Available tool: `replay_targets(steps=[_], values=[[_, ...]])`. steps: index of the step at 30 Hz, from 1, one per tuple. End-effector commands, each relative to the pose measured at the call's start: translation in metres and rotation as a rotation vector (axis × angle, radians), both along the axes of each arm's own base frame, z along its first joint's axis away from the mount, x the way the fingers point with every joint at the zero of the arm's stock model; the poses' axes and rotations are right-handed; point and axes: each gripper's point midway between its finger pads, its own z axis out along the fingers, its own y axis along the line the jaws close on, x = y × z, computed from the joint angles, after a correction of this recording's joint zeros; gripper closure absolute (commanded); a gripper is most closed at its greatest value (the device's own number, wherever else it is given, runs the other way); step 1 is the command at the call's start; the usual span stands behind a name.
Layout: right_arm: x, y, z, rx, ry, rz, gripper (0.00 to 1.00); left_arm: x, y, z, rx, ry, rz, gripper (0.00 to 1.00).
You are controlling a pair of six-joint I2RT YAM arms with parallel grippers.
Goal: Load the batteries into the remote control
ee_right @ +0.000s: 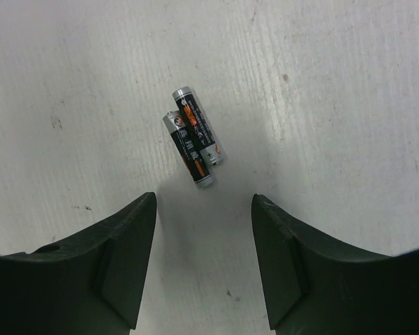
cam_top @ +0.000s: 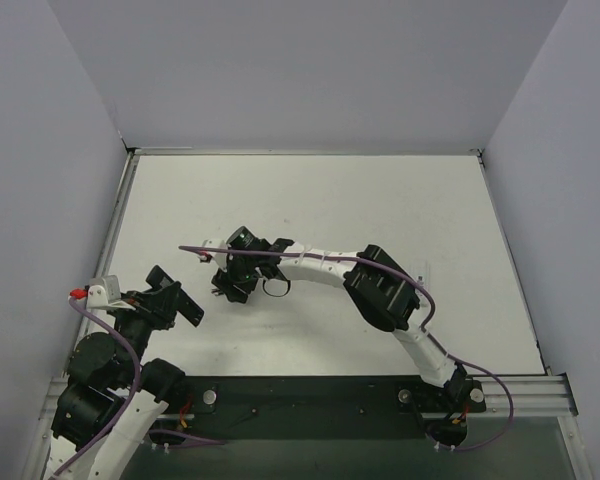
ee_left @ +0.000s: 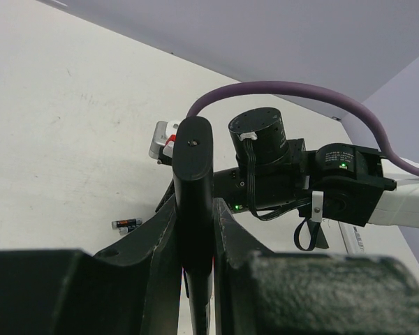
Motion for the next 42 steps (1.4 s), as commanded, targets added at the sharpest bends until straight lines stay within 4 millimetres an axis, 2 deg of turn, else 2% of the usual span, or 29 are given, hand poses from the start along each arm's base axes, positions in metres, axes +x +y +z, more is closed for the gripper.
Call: replay_targets(steps=[1,10,14,19,22,24,25,27,31,36,37,38,40,42], values=[[-0.006,0.014,0.005,0.01,-0.007,0.061,0.49,-0.02,0.015,0.03,-0.054,-0.132,0.021,1.0],[-0.006,0.016,-0.008,-0.02,-0.011,0.079,0.66,-0.021,0.016,0.03,-0.05,-0.129,0.023,1.0],[-0.009,0.005,-0.012,-0.048,-0.018,0.081,0.76,-0.02,0.015,0.028,-0.049,-0.124,0.021,1.0],[-0.014,-0.011,-0.016,-0.089,-0.028,0.097,0.83,-0.018,0.012,0.025,-0.055,-0.118,0.015,1.0],[-0.017,-0.02,-0.019,-0.11,-0.029,0.102,0.93,-0.016,0.011,0.025,-0.063,-0.12,0.013,1.0],[-0.019,-0.023,-0.016,-0.11,-0.033,0.106,0.94,-0.016,0.01,0.025,-0.064,-0.123,0.008,1.0],[-0.022,-0.027,-0.019,-0.119,-0.029,0.111,1.0,-0.016,0.009,0.025,-0.064,-0.12,0.007,1.0],[-0.024,-0.031,-0.015,-0.123,-0.031,0.114,1.0,-0.015,0.009,0.024,-0.065,-0.12,0.007,1.0],[-0.031,-0.054,-0.016,-0.172,-0.034,0.097,1.0,-0.014,0.007,0.025,-0.07,-0.123,0.002,1.0],[-0.046,-0.117,-0.023,-0.287,0.006,-0.067,1.0,-0.006,-0.001,0.017,-0.075,-0.115,-0.017,1.0],[-0.045,-0.125,-0.015,-0.285,-0.002,-0.115,1.0,-0.004,-0.003,0.014,-0.078,-0.112,-0.022,1.0],[-0.051,-0.144,-0.024,-0.324,0.022,-0.159,1.0,-0.003,-0.006,0.017,-0.093,-0.122,-0.033,1.0],[-0.058,-0.162,-0.021,-0.347,0.06,-0.252,1.0,0.001,-0.01,0.01,-0.093,-0.115,-0.042,1.0],[-0.072,-0.183,-0.029,-0.396,0.101,-0.314,1.0,0.003,-0.013,0.011,-0.103,-0.122,-0.051,1.0]])
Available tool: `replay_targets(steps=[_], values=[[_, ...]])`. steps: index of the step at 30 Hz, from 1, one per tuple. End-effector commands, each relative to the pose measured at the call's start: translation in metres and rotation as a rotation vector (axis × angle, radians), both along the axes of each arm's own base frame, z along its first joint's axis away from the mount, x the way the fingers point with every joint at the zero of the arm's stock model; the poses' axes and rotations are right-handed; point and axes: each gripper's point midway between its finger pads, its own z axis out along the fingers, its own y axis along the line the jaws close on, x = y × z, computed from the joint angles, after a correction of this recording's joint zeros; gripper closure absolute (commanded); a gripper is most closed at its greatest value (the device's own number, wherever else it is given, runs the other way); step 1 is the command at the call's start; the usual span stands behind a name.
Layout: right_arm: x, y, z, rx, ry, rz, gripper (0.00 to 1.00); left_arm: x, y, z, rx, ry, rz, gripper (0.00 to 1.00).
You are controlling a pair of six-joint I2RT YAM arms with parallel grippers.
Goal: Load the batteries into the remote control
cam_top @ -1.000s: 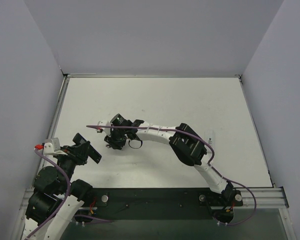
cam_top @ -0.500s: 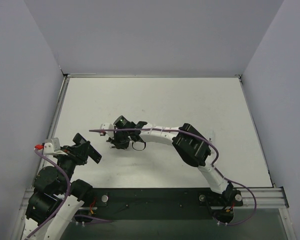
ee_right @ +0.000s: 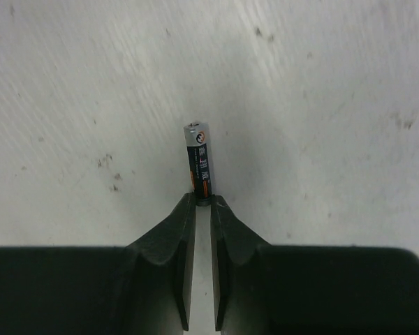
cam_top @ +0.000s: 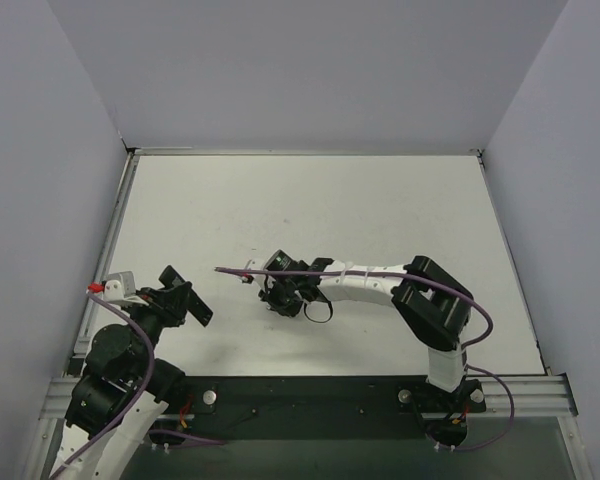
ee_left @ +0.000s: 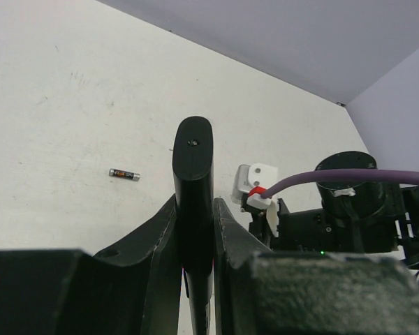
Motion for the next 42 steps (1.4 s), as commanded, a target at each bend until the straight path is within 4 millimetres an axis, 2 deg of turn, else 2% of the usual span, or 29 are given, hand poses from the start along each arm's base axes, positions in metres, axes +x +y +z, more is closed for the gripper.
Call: replay_targets(steps=[1,3,5,8,9,11,12,13,15,18,20,21,23,24,26,27,28,36,37,39,40,41,42], values=[[-0.028,-0.07,-0.023,-0.192,0.108,-0.242,1.0,-0.007,-0.003,0.032,-0.099,-0.155,-0.033,1.0],[-0.035,-0.085,-0.024,-0.214,0.122,-0.313,1.0,-0.006,-0.005,0.033,-0.1,-0.159,-0.036,1.0],[-0.038,-0.091,-0.02,-0.216,0.126,-0.344,0.99,-0.005,-0.005,0.031,-0.094,-0.155,-0.038,1.0],[-0.044,-0.098,-0.015,-0.236,0.145,-0.368,0.86,-0.005,-0.004,0.031,-0.092,-0.157,-0.034,1.0],[-0.046,-0.1,-0.013,-0.245,0.149,-0.372,0.77,-0.006,-0.004,0.031,-0.092,-0.157,-0.034,1.0],[-0.042,-0.095,-0.004,-0.22,0.139,-0.367,0.69,-0.007,-0.003,0.033,-0.089,-0.162,-0.031,1.0],[-0.039,-0.092,0.001,-0.207,0.131,-0.364,0.6,-0.007,-0.002,0.033,-0.089,-0.163,-0.03,1.0],[-0.035,-0.087,0.008,-0.184,0.119,-0.357,0.56,-0.007,-0.002,0.034,-0.086,-0.164,-0.029,1.0],[-0.024,-0.072,0.023,-0.133,0.097,-0.322,0.48,-0.009,0.0,0.036,-0.083,-0.169,-0.026,1.0],[-0.003,-0.047,0.044,-0.053,0.05,-0.263,0.41,-0.011,0.002,0.038,-0.077,-0.17,-0.02,1.0],[0.009,-0.036,0.047,-0.034,0.036,-0.248,0.41,-0.012,0.003,0.038,-0.074,-0.169,-0.017,1.0],[0.018,-0.025,0.057,-0.004,0.014,-0.22,0.41,-0.012,0.003,0.038,-0.073,-0.168,-0.015,1.0],[0.026,-0.015,0.056,0.012,0.026,-0.206,0.41,-0.013,0.004,0.038,-0.072,-0.165,-0.017,1.0],[0.035,-0.008,0.065,0.037,0.013,-0.204,0.41,-0.013,0.003,0.038,-0.073,-0.165,-0.018,1.0],[0.043,-0.002,0.06,0.037,0.02,-0.203,0.41,-0.013,0.003,0.036,-0.07,-0.159,-0.02,1.0],[0.054,0.005,0.069,0.062,0.002,-0.206,0.41,-0.013,0.003,0.035,-0.069,-0.157,-0.021,1.0],[0.059,0.006,0.062,0.048,0.003,-0.199,0.41,-0.013,0.003,0.035,-0.068,-0.155,-0.02,1.0],[0.117,0.061,0.069,0.204,-0.077,-0.115,0.39,-0.014,0.004,0.036,-0.063,-0.155,-0.017,1.0],[0.121,0.066,0.059,0.196,-0.077,-0.103,0.39,-0.014,0.005,0.037,-0.063,-0.155,-0.012,1.0],[0.133,0.08,0.067,0.228,-0.118,-0.068,0.39,-0.016,0.007,0.037,-0.057,-0.151,-0.007,1.0],[0.136,0.084,0.056,0.22,-0.109,-0.058,0.39,-0.016,0.008,0.036,-0.054,-0.149,-0.004,1.0],[0.143,0.094,0.066,0.246,-0.133,-0.044,0.4,-0.016,0.009,0.037,-0.055,-0.147,-0.003,1.0],[0.145,0.098,0.065,0.252,-0.134,-0.033,0.4,-0.017,0.009,0.038,-0.054,-0.149,-0.003,1.0]])
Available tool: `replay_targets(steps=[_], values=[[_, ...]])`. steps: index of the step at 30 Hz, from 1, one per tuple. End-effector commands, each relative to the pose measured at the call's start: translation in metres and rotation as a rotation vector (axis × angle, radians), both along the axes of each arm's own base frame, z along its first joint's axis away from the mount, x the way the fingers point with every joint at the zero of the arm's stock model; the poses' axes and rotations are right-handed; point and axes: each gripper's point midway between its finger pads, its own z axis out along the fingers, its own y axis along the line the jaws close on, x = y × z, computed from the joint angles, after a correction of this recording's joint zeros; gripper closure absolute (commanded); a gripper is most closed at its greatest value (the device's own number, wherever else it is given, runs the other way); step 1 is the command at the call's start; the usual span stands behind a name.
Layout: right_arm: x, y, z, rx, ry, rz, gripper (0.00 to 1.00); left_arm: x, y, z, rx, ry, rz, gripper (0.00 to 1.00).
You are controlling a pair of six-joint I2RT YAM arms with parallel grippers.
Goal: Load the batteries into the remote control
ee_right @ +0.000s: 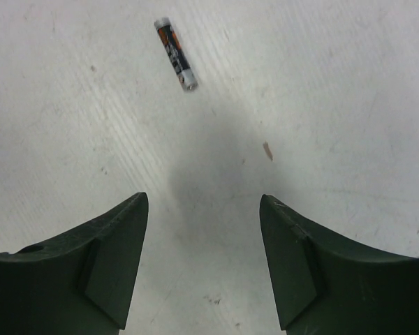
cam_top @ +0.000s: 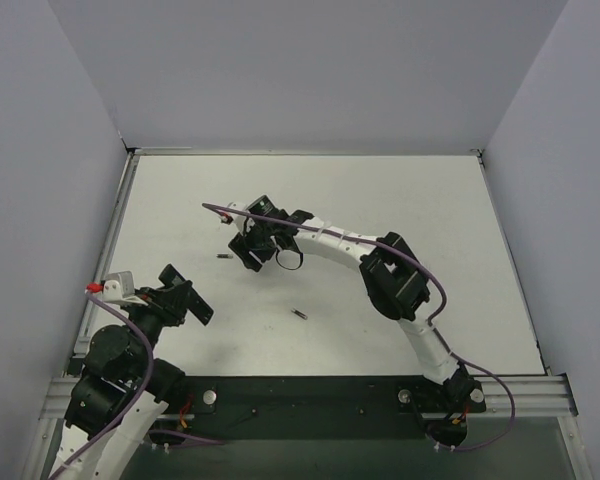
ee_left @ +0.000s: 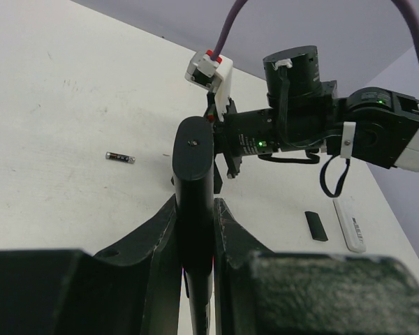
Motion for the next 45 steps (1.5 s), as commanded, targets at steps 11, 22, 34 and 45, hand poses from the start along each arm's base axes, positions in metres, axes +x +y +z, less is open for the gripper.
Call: replay_targets(steps=[11,22,34,45], values=[[0.001,0.002,0.036,0.044,0.004,-0.051,0.41,-0.016,0.007,0.026,-0.055,-0.107,-0.007,1.0],[-0.096,-0.105,0.023,-0.191,0.262,-0.273,0.43,-0.004,-0.013,0.012,-0.088,-0.106,-0.071,1.0],[-0.138,-0.12,-0.003,-0.402,0.321,-0.266,0.64,-0.001,-0.027,0.002,-0.109,-0.087,-0.128,1.0],[-0.132,-0.118,-0.021,-0.47,0.289,-0.263,0.72,-0.002,-0.035,-0.002,-0.13,-0.073,-0.164,1.0]])
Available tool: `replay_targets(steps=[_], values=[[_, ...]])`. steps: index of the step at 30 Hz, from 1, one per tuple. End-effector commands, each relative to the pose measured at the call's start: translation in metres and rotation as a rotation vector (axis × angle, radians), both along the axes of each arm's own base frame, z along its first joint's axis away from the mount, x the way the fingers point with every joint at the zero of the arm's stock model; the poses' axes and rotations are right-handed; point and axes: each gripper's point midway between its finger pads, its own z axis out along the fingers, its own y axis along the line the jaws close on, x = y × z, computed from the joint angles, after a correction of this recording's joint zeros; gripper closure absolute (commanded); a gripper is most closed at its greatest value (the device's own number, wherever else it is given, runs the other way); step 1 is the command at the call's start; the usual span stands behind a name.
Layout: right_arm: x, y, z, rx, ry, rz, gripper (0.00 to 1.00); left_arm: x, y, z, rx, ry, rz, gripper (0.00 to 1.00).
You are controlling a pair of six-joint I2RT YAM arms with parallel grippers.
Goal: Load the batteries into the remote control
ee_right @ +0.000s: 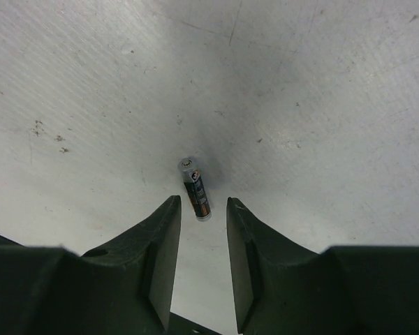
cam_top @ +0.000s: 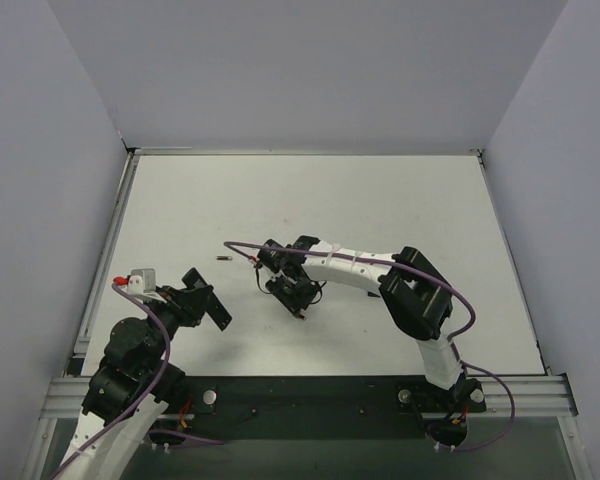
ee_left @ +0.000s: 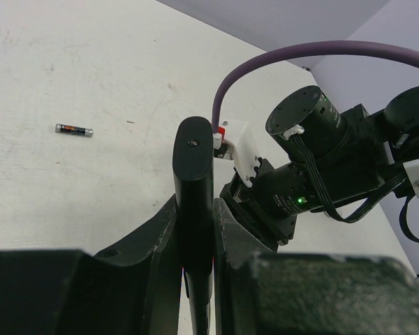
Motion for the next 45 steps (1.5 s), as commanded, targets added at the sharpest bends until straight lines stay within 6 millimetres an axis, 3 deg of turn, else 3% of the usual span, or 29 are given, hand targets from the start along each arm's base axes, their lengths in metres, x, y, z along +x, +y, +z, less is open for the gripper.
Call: replay_targets(steps=[1,12,17,19,25,33,34,35,37,45], values=[[0.003,0.0,0.005,-0.041,-0.021,0.004,0.72,-0.008,-0.001,0.032,-0.088,-0.126,-0.023,1.0],[0.002,0.008,-0.007,-0.056,0.003,0.022,0.79,-0.007,-0.005,0.03,-0.097,-0.113,-0.036,1.0],[-0.001,0.005,-0.003,-0.061,-0.009,0.028,0.89,-0.005,-0.008,0.026,-0.107,-0.106,-0.045,1.0],[-0.002,0.002,0.0,-0.06,-0.014,0.027,0.97,-0.004,-0.01,0.026,-0.117,-0.105,-0.05,1.0],[-0.001,0.013,0.043,0.069,-0.082,0.043,1.0,-0.003,-0.019,0.023,-0.162,-0.121,-0.089,1.0],[0.002,0.025,0.148,0.43,-0.295,0.005,1.0,-0.002,-0.045,0.034,-0.309,-0.235,-0.22,1.0],[0.0,0.024,0.17,0.501,-0.332,0.003,1.0,-0.002,-0.048,0.036,-0.329,-0.248,-0.234,1.0],[-0.005,0.022,0.172,0.526,-0.336,0.007,1.0,-0.005,-0.05,0.049,-0.376,-0.294,-0.256,1.0],[-0.011,0.027,0.2,0.651,-0.378,0.011,1.0,-0.002,-0.055,0.046,-0.394,-0.284,-0.278,1.0],[-0.041,0.052,0.253,0.996,-0.505,0.081,1.0,-0.007,-0.068,0.08,-0.471,-0.388,-0.376,1.0]])
